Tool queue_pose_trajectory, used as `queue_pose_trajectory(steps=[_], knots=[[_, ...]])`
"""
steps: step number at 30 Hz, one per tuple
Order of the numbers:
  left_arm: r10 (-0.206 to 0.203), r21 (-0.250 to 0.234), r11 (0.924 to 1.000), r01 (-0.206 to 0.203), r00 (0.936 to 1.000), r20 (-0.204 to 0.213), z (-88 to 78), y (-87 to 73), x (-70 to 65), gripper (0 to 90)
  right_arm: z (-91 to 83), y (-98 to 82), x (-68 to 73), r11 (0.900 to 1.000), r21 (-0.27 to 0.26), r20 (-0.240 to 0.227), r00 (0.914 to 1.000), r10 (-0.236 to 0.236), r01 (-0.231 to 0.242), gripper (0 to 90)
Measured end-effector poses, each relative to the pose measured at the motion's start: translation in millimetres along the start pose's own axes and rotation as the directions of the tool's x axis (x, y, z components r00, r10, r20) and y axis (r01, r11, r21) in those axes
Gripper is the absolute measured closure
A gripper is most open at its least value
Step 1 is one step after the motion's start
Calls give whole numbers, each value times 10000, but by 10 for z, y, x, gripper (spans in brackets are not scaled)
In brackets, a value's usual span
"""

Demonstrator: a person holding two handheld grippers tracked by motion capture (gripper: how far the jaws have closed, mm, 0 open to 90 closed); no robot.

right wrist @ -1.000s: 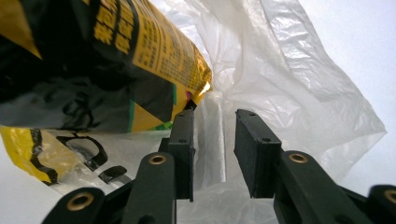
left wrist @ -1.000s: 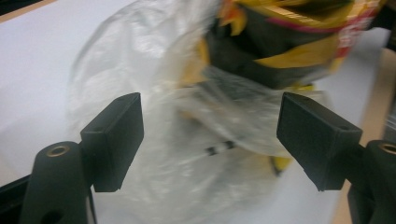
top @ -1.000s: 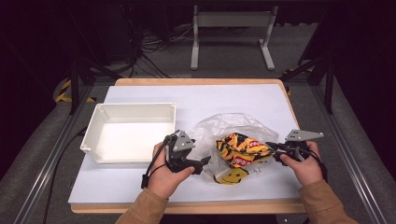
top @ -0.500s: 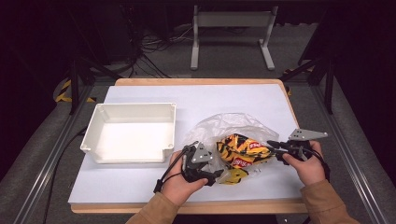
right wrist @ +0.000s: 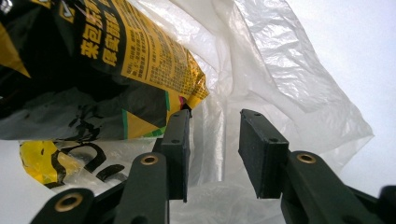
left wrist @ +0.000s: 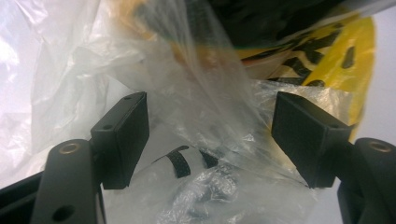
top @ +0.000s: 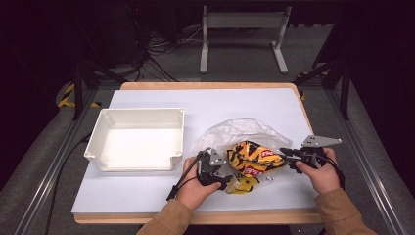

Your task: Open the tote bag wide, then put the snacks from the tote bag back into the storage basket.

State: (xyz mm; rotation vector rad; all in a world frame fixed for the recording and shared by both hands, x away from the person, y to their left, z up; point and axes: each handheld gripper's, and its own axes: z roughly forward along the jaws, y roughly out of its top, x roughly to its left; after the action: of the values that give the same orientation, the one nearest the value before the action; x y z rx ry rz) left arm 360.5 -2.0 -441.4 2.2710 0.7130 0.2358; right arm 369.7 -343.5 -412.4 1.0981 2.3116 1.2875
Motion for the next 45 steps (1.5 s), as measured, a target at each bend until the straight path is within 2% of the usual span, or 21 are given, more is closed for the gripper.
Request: queue_pose_trajectory(steps=[4, 6, 7, 9, 13, 17, 24, 27, 36, 39, 45], knots=[[-219, 52, 9997, 219, 9997, -66, 25, 3, -3, 252, 4, -5, -9, 10000, 2, 9, 10000, 20, -20, 625], [-125, -31, 9999, 125, 9999, 60, -6, 7, -2, 229, 0, -5, -9, 10000, 6, 29, 10000, 64, -64, 620], [-281, -194, 9994, 285, 9994, 181, -25, 6, -11, 221, 0, -5, -10, 10000, 4, 33, 10000, 64, -64, 618], [-195, -456, 9987, 212, 9991, 389, -93, 7, -14, 194, -1, -6, -12, 10000, -2, 35, 10000, 74, -74, 615], [-29, -655, 9978, 57, 9991, 425, -210, 5, -33, 157, -3, -4, -14, 10000, -13, 21, 10000, 85, -85, 608], [103, -1150, 9934, -47, 9988, 481, -364, 5, -50, 143, -12, -2, -14, 9999, -52, 16, 9999, 110, -110, 599], [457, -2183, 9755, -279, 9960, 769, -544, -6, -47, 146, -16, 2, -15, 9998, -129, -61, 9999, 143, -144, 588], [506, -2568, 9661, -253, 9944, 924, -585, -7, -36, 148, -18, 5, -19, 9998, -177, -96, 9999, 127, -128, 584], [1145, -3512, 9341, -643, 9857, 1239, -652, 126, -17, 132, -16, 6, -20, 9996, -211, -184, 9997, 180, -183, 570], [1289, -3672, 9272, -744, 9836, 1261, -644, 166, -5, 123, -17, 8, -22, 9994, -246, -257, 9994, 218, -225, 559], [1408, -3702, 9252, -830, 9812, 1320, -594, 259, 8, 104, -11, 9, -23, 9991, -303, -321, 9991, 287, -297, 531]])
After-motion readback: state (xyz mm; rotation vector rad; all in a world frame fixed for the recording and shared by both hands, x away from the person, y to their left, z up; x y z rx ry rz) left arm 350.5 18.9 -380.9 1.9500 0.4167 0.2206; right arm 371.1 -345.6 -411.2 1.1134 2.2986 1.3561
